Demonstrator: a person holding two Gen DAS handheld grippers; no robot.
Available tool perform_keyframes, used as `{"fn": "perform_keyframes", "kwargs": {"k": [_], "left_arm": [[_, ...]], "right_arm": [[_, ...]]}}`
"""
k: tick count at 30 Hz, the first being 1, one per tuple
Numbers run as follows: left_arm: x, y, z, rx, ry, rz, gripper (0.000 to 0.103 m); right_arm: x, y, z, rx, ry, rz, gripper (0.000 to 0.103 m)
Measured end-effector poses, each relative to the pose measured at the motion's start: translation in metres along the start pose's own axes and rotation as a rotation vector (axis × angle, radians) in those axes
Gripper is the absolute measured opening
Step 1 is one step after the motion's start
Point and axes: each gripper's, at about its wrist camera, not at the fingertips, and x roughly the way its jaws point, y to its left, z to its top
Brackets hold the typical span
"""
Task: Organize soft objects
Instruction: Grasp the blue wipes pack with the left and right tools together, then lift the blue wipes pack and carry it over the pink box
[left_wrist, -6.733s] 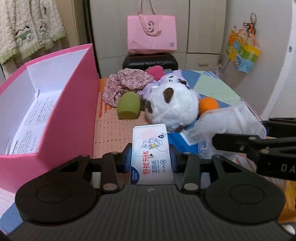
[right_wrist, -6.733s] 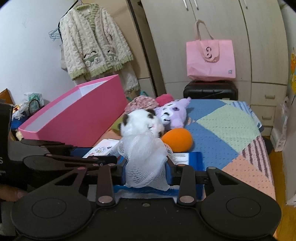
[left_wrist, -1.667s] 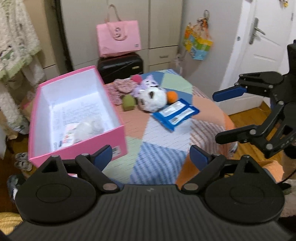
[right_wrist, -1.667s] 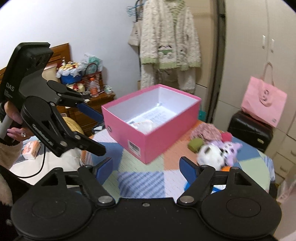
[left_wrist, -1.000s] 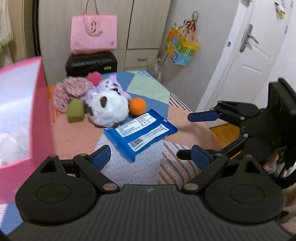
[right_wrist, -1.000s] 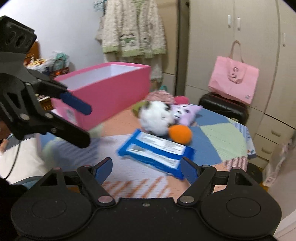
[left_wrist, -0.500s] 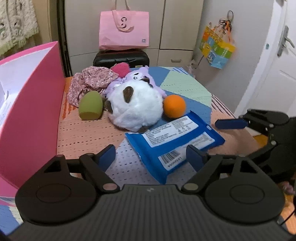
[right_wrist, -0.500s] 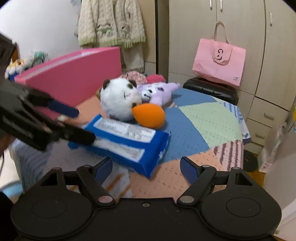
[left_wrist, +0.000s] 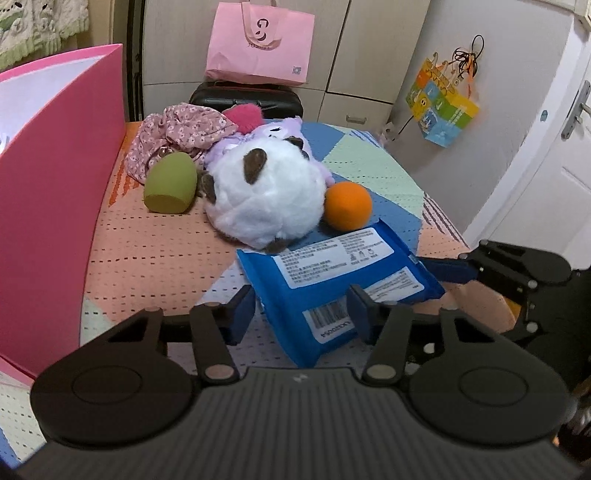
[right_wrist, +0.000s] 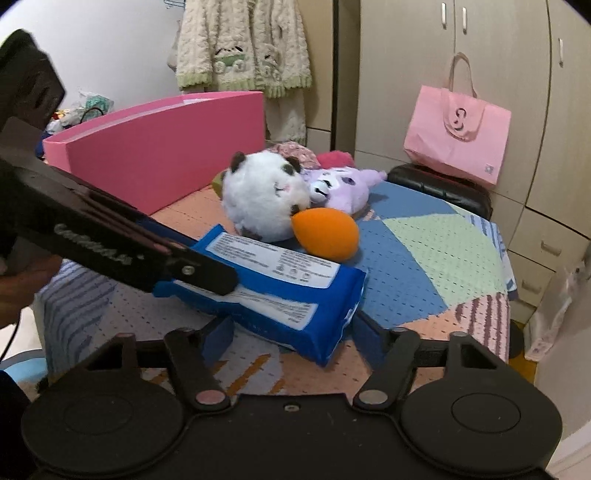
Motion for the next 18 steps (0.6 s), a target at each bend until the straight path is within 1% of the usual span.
{"fn": "perform_keyframes", "kwargs": {"k": [1,2,4,7,13,18], "left_arm": [[0.0,0.0,0.0,-0.007,-0.001,-0.006,0.044],[0.0,0.0,-0.001,-0.01,-0.003,-0.007,0.044],[0.0,-0.004,-0.002,0.006,-0.013,0.004,0.039],[-0.002,-0.01,-0.003,0.029,-0.018,0.006,0.036],[-0.008,-0.013,-0.004,0.044,0.001,-0.014,0.036],[-0.018,-0.016,-0.008,0.076,0.006,-0.005,0.036]], "right_arm": [[0.0,0.001,-0.001,0.005,-0.007,-0.002,0.071],[0.0,0.003,-0.002,0.012,-0.014,-0.005,0.068],[0.0,0.004,-0.004,0.031,-0.026,-0.009,0.064],[-0.004,0.014,-0.008,0.04,-0.051,-0.053,0.058],[-0.013,0.02,-0.013,0.09,-0.064,-0.074,0.056],[-0.017,0.026,-0.013,0.114,-0.059,-0.075,0.056]]}}
